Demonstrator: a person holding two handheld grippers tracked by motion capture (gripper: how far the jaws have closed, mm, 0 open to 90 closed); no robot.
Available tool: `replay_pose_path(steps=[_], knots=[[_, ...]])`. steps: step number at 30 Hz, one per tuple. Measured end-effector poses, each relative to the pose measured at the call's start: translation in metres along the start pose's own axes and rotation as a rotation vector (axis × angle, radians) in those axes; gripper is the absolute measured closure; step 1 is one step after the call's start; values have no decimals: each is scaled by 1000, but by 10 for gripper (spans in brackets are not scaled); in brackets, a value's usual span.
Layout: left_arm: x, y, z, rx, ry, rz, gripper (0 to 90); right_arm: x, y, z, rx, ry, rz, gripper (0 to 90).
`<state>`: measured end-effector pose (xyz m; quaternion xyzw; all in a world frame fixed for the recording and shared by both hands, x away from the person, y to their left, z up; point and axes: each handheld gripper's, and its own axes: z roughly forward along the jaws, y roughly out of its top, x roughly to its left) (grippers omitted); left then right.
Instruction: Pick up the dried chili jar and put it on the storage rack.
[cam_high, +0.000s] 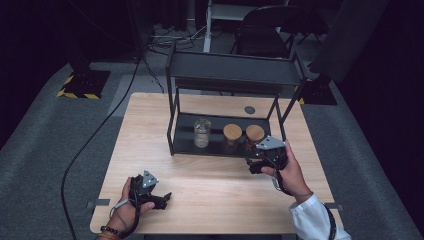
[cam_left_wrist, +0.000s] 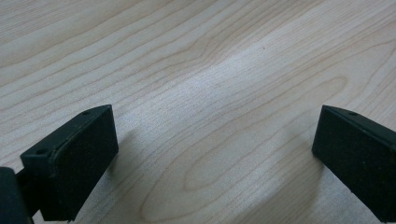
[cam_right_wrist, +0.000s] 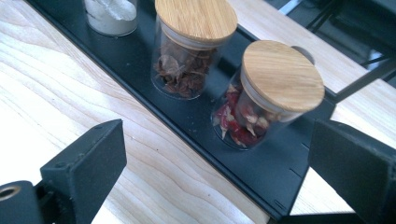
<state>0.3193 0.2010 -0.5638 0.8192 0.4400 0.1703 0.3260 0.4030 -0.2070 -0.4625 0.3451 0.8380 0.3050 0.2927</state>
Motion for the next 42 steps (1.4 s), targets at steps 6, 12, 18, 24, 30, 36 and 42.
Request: replay_pose_path(steps=[6, 12, 18, 24, 30, 36, 42], knots=[[0, 0, 0, 1, 1, -1, 0, 8, -20, -7, 1, 10, -11, 42], [0, 0, 0, 0, 0, 0, 0, 9, -36, -8, 17, 0, -11, 42], [0, 0, 0, 0, 1, 0, 0, 10, -47, -8, 15, -14, -18, 42], [0, 0, 0, 0, 0, 0, 0, 15, -56, -8, 5, -27, -52, 42], [0, 0, 0, 0, 0, 0, 0, 17, -68, -4, 30, -41, -86, 41], [0, 0, 0, 1, 1, 0, 0, 19, -78, 0, 63, -72, -137, 38], [0, 0, 0, 0, 0, 0, 0, 17, -90, 1, 81, -93, -151, 38]])
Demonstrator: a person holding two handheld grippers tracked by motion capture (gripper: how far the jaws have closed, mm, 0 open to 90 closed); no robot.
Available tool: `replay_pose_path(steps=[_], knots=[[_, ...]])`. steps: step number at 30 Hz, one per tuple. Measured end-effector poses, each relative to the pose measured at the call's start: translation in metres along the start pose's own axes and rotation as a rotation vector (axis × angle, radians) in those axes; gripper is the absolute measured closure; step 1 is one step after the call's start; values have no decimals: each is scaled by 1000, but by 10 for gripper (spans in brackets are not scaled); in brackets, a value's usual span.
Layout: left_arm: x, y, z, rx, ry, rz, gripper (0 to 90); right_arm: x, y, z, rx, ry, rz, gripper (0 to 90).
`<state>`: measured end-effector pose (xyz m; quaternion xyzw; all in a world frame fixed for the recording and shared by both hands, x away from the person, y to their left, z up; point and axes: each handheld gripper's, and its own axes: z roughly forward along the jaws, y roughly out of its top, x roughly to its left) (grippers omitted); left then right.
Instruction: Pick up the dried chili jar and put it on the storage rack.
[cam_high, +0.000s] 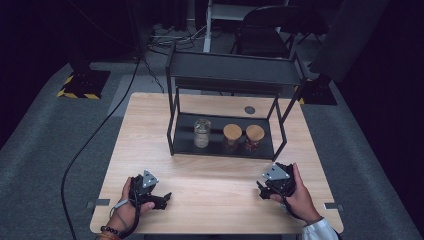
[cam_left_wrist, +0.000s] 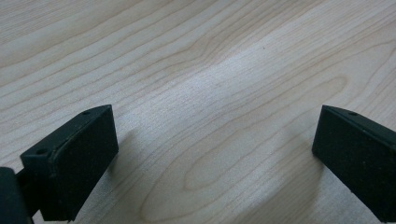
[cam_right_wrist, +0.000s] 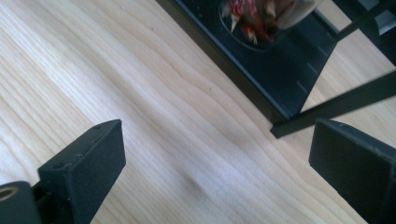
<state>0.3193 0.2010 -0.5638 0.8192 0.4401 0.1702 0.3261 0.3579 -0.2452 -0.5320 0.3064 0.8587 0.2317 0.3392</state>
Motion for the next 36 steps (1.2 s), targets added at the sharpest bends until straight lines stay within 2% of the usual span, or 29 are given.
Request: replay_pose_path(steps=[2, 11, 19, 27, 31, 35, 36], knots=[[0, 0, 0, 0, 0, 0, 0, -1, -5, 1, 9, -10, 2, 38], [0, 0, 0, 1, 0, 0, 0, -5, -20, 2, 26, 1, 37, 38], [0, 0, 0, 0, 0, 0, 0, -12, -31, 0, 25, 2, 91, 38], [0, 0, 0, 0, 0, -1, 0, -19, -40, 2, 10, 38, 163, 35], [0, 0, 0, 1, -2, 1, 0, -24, -47, 4, -7, 77, 233, 23], [0, 0, 0, 1, -1, 1, 0, -27, -51, 5, -11, 97, 259, 15], [0, 0, 0, 1, -1, 2, 0, -29, -53, 5, -15, 112, 279, 15]])
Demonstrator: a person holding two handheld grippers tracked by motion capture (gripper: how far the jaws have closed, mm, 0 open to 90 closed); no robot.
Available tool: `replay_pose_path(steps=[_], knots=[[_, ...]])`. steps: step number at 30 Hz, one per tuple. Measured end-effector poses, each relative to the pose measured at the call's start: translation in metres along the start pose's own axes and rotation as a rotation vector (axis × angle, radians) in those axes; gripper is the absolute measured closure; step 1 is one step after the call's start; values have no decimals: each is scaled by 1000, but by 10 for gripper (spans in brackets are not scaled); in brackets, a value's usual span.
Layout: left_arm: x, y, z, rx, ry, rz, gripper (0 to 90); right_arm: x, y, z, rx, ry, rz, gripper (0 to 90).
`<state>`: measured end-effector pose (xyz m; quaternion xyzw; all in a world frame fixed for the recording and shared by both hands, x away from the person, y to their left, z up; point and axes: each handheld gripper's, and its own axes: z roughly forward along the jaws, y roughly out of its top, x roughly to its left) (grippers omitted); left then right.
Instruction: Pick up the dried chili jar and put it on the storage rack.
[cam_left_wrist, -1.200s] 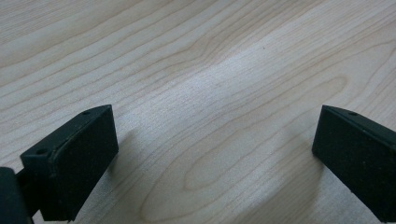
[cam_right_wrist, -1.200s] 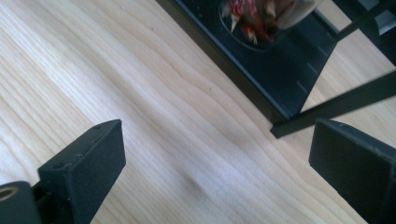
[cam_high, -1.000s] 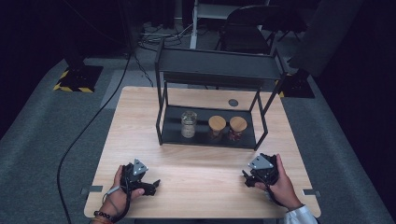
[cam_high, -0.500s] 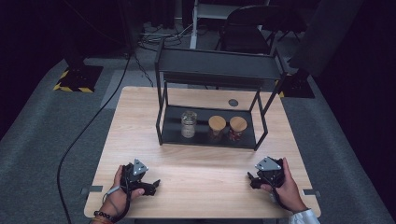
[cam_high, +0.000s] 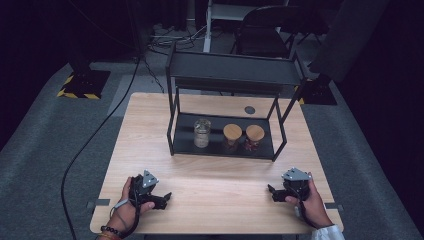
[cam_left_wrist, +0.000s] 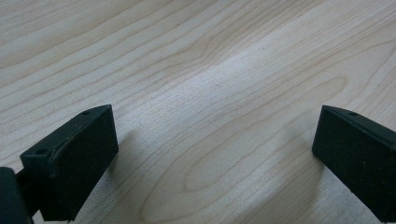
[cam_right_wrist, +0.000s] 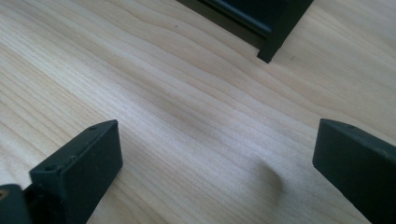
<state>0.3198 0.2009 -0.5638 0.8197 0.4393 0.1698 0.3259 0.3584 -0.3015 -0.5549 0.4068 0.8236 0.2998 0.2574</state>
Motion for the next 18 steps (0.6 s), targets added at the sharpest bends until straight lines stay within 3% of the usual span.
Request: replay_pose_path(steps=[13, 18], knots=[[0, 1, 1, 0, -1, -3, 0, -14, -12, -1, 6, 78, 133, 5], [0, 1, 1, 0, -1, -2, 0, -16, -13, -1, 12, 88, 149, 3]])
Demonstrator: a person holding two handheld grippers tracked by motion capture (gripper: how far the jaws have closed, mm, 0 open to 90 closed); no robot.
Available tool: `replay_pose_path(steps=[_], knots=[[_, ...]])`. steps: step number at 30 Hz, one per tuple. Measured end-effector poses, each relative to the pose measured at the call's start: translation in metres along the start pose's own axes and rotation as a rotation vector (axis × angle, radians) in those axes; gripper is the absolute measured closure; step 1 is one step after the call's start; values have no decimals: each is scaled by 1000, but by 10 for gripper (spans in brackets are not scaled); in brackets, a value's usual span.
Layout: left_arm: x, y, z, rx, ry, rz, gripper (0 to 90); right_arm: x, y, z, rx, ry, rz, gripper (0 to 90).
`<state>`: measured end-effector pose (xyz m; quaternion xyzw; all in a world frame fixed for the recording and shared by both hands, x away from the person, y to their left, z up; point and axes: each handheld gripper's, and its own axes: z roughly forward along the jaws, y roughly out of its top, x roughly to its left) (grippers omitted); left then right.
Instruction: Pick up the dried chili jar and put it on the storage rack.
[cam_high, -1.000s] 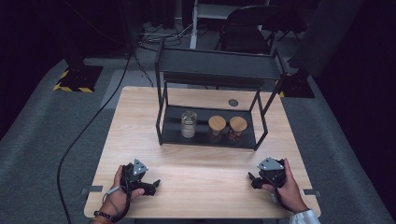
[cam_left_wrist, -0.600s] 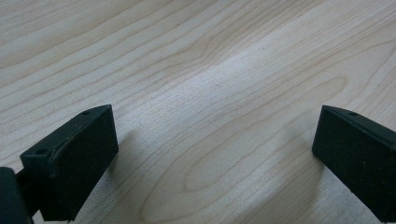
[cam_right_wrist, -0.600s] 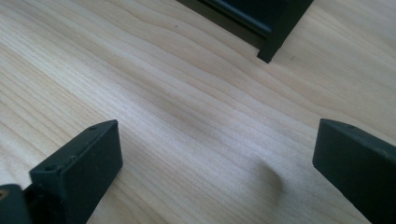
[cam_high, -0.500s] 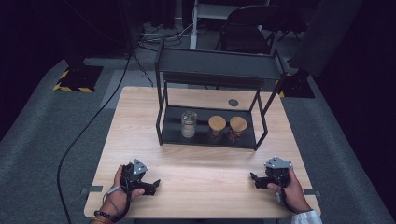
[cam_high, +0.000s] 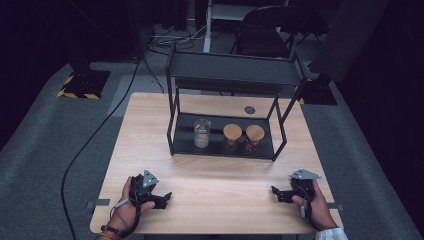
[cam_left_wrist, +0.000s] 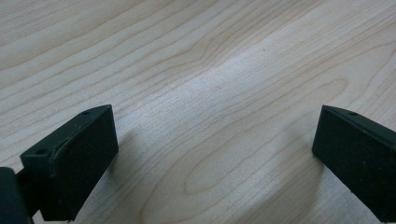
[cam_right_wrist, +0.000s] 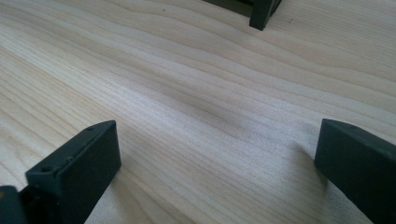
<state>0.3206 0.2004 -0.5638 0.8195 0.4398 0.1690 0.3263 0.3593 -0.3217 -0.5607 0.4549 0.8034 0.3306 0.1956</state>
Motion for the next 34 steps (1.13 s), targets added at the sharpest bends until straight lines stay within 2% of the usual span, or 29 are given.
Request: replay_pose_path(steps=[34], knots=[[0, 0, 0, 0, 0, 1, 0, -1, 1, 1, 0, 7, -4, 0]])
